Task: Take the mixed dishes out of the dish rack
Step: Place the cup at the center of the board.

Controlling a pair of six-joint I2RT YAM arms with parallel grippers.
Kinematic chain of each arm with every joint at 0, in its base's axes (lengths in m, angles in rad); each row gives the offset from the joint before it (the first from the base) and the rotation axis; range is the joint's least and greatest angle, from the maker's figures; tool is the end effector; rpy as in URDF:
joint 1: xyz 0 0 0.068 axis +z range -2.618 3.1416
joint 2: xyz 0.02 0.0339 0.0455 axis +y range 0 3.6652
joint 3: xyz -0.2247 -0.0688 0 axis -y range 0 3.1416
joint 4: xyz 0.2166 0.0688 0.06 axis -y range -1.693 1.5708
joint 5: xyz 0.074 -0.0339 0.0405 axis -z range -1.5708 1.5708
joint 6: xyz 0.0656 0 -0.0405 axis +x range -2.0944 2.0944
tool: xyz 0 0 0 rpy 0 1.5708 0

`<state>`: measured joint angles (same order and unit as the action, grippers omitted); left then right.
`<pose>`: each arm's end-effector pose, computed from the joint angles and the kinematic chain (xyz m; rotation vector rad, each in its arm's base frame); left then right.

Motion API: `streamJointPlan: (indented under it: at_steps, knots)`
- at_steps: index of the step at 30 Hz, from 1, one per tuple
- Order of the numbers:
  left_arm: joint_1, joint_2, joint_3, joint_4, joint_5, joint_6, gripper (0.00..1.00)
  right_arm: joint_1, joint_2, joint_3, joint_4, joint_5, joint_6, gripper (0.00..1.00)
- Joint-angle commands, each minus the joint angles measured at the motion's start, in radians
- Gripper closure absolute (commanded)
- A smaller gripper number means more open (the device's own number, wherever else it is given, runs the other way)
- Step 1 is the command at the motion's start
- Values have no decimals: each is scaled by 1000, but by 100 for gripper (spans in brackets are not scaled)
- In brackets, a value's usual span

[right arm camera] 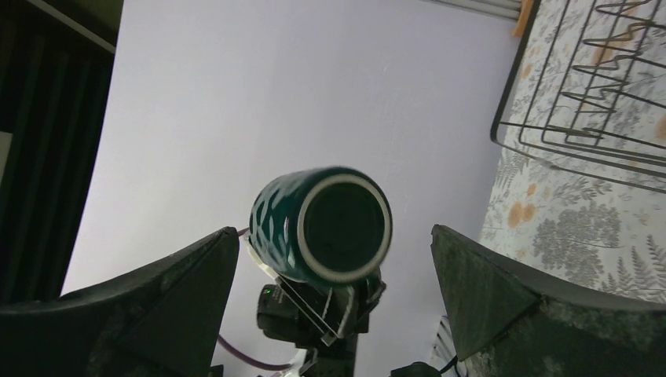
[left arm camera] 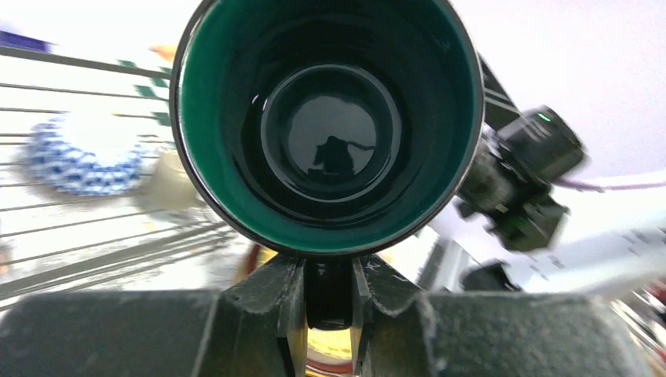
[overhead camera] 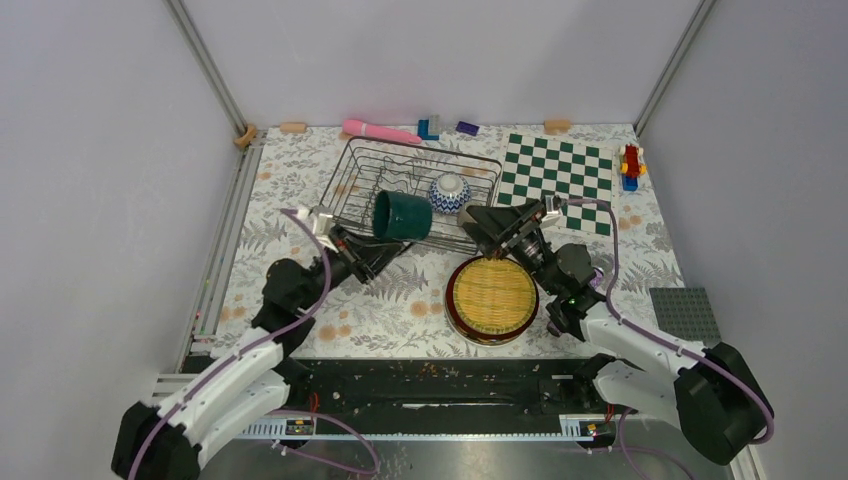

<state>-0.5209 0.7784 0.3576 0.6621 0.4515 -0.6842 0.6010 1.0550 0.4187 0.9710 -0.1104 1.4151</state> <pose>0.1691 -0.1300 0.2693 0.2991 1.4501 -1.2963 0.2025 0.1476 0.2742 0.4734 1.3845 1.7785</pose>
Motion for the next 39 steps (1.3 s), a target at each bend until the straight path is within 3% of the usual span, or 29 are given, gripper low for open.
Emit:
streamJointPlan:
  at_steps: [1, 5, 10, 15, 19, 25, 39]
  knots:
    - [1, -143, 28, -236, -415, 156, 100, -4, -65, -34, -48, 72, -100, 0]
    - [1, -210, 53, -443, -723, 195, 100, -4, -139, -53, -166, 105, -198, 0]
    - [2, -175, 88, -589, -1052, 93, 100, -4, -243, -76, -305, 175, -303, 0]
    - [22, -61, 137, -683, -1204, -2, 100, -5, -365, -98, -417, 274, -378, 0]
    - [71, 46, 168, -742, -1238, -76, 100, -4, -461, -106, -511, 336, -425, 0]
    - [136, 147, 181, -727, -1157, -137, 100, -5, -552, -125, -609, 416, -455, 0]
    - [172, 355, 222, -741, -1196, -292, 100, -5, -618, -164, -662, 488, -440, 0]
